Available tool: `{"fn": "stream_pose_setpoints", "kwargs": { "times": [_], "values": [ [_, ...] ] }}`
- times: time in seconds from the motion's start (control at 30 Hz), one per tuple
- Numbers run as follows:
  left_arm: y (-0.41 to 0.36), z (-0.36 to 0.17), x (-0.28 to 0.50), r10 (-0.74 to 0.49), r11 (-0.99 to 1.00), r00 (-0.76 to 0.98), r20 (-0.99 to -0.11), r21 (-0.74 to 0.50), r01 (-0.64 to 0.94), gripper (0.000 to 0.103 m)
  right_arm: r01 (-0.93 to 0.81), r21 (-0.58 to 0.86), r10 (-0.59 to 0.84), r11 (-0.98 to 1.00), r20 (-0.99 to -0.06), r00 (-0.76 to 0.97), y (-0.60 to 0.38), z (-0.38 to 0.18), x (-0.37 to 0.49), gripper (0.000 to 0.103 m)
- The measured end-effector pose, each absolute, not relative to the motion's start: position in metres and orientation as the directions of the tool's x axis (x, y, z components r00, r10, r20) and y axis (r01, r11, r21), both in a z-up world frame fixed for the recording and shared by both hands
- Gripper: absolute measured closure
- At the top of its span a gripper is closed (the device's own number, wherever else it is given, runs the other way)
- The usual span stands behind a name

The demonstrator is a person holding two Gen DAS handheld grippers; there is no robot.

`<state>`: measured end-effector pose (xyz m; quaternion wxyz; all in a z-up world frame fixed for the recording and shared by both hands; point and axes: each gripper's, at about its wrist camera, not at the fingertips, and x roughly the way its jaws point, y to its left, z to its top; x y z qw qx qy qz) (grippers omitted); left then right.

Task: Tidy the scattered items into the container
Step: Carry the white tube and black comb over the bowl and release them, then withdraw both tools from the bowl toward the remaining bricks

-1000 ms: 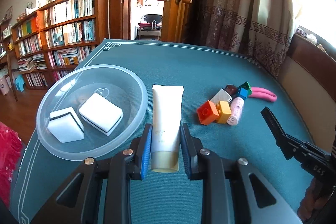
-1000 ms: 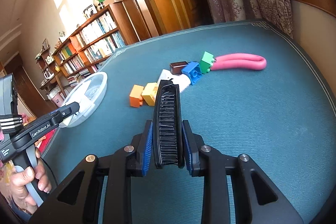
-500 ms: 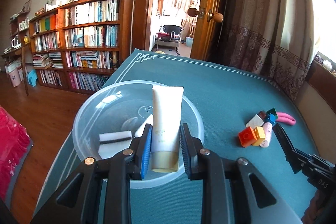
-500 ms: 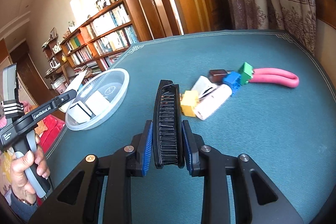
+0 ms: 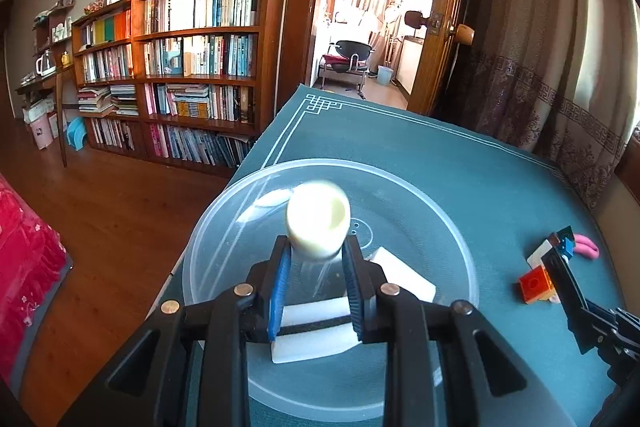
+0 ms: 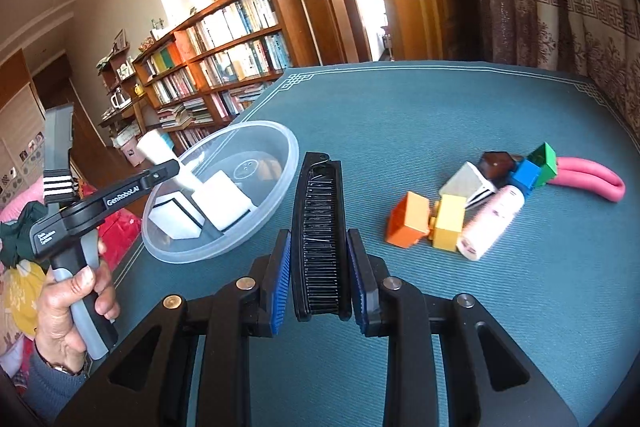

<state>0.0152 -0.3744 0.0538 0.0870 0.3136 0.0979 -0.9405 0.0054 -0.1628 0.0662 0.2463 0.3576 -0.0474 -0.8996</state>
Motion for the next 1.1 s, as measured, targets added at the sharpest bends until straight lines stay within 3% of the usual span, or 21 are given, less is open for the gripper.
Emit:
{"fn": "stream_pose_setpoints", "kwargs": {
  "times": [0.47, 0.53, 0.6, 0.67, 0.97, 1.03, 1.1],
  "values": [
    [-0.395, 0.052, 0.016, -0.113, -0.953, -0.792, -0.600, -0.160, 0.257, 0.072, 0.465, 0.251, -0.510, -0.849, -0.618, -0.598, -0.210, 0.069, -0.023, 0.074],
    [-0.396, 0.053, 0.019, -0.110, -0.952, -0.795, -0.596, -0.166, 0.257, 0.062, 0.470, 0.252, -0.514, -0.846, -0.619, -0.594, -0.218, 0.069, -0.030, 0.074],
    [-0.398, 0.055, 0.024, -0.118, -0.950, -0.803, -0.584, -0.170, 0.264, 0.034, 0.474, 0.247, -0.514, -0.845, -0.621, -0.592, -0.226, 0.069, -0.039, 0.074],
    [-0.398, 0.058, 0.029, -0.134, -0.948, -0.814, -0.565, -0.167, 0.271, 0.022, 0.480, 0.241, -0.514, -0.843, -0.624, -0.589, -0.234, 0.068, -0.047, 0.074],
    [-0.403, 0.062, 0.037, -0.152, -0.943, -0.815, -0.559, -0.164, 0.289, 0.020, 0.505, 0.202, -0.504, -0.839, -0.640, -0.580, -0.265, 0.058, -0.078, 0.074],
    [-0.405, 0.061, 0.037, -0.154, -0.940, -0.814, -0.561, -0.172, 0.296, 0.019, 0.515, 0.222, -0.520, -0.828, -0.647, -0.557, -0.267, 0.056, -0.084, 0.067],
    [-0.406, 0.059, 0.039, -0.154, -0.937, -0.811, -0.564, -0.178, 0.302, 0.018, 0.515, 0.237, -0.532, -0.824, -0.637, -0.557, -0.265, 0.055, -0.083, 0.045]
  ]
}}
